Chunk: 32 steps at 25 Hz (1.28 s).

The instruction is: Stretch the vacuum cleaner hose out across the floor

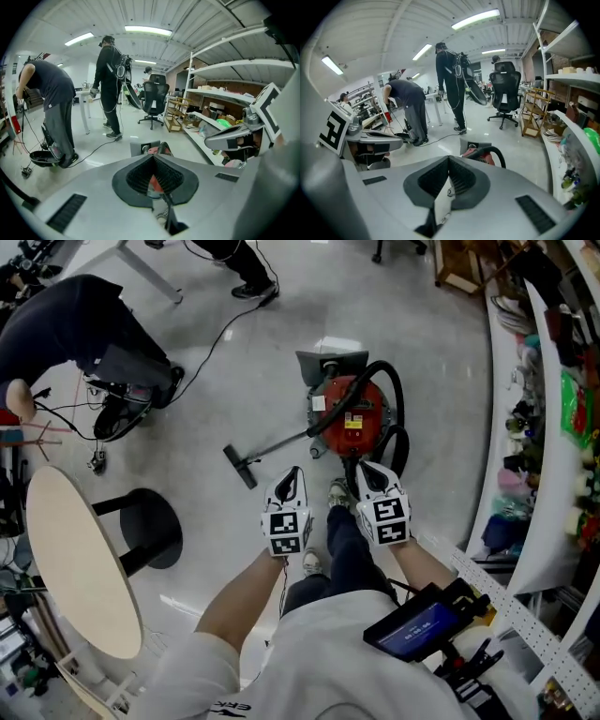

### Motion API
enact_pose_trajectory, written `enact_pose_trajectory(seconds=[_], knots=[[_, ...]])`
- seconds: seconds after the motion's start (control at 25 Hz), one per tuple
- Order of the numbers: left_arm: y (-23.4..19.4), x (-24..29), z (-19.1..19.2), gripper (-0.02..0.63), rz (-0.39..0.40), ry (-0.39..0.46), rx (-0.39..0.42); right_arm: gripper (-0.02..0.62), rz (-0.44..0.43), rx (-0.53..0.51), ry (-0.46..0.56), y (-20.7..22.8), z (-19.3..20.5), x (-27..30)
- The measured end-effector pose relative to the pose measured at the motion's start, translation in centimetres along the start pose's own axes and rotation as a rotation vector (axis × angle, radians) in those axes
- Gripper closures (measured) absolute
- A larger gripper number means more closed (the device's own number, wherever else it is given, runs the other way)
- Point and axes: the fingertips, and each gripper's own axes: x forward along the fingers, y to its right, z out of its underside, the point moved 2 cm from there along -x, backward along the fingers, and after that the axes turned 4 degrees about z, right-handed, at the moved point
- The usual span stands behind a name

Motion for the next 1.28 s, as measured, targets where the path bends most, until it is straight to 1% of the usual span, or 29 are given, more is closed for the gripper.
enact_pose_trajectory(seconds=[0.16, 0.32, 0.44, 0.56, 0.72, 0.92, 1.0, 1.08, 1.2, 1.28], knots=[[-1.1, 5.0, 1.7, 0.604, 0.015, -0.042, 0.006, 0.594, -0.015, -0.009, -0.043, 1.6, 1.3, 5.0], [-2.1, 9.2, 3.3, 0.604, 0.028, -0.081, 0.003, 0.594, -0.052, -0.012, -0.077, 2.3, 2.5, 9.1], [-2.9, 12.4, 4.9, 0.604, 0.042, -0.100, 0.003, 0.594, -0.082, 0.020, -0.087, 2.9, 3.6, 12.0], [-4.0, 15.4, 6.4, 0.603, 0.047, -0.123, 0.038, 0.594, -0.103, 0.072, -0.100, 3.5, 4.7, 15.1], [-5.4, 18.7, 9.1, 0.603, 0.076, -0.171, 0.105, 0.594, -0.127, 0.107, -0.121, 3.6, 6.2, 18.9], [-6.1, 20.8, 12.4, 0.595, 0.106, -0.227, 0.162, 0.594, -0.176, 0.150, -0.147, 3.1, 7.7, 21.9], [-6.1, 21.4, 13.6, 0.578, 0.126, -0.244, 0.192, 0.591, -0.187, 0.162, -0.149, 3.0, 8.0, 22.9], [-6.2, 22.0, 14.7, 0.546, 0.146, -0.257, 0.225, 0.560, -0.204, 0.185, -0.146, 2.8, 8.2, 23.7], [-6.6, 22.6, 16.1, 0.489, 0.158, -0.266, 0.269, 0.485, -0.246, 0.247, -0.142, 2.2, 8.5, 24.4], [-7.1, 23.1, 17.0, 0.451, 0.165, -0.275, 0.297, 0.451, -0.270, 0.289, -0.141, 1.8, 8.6, 24.9]])
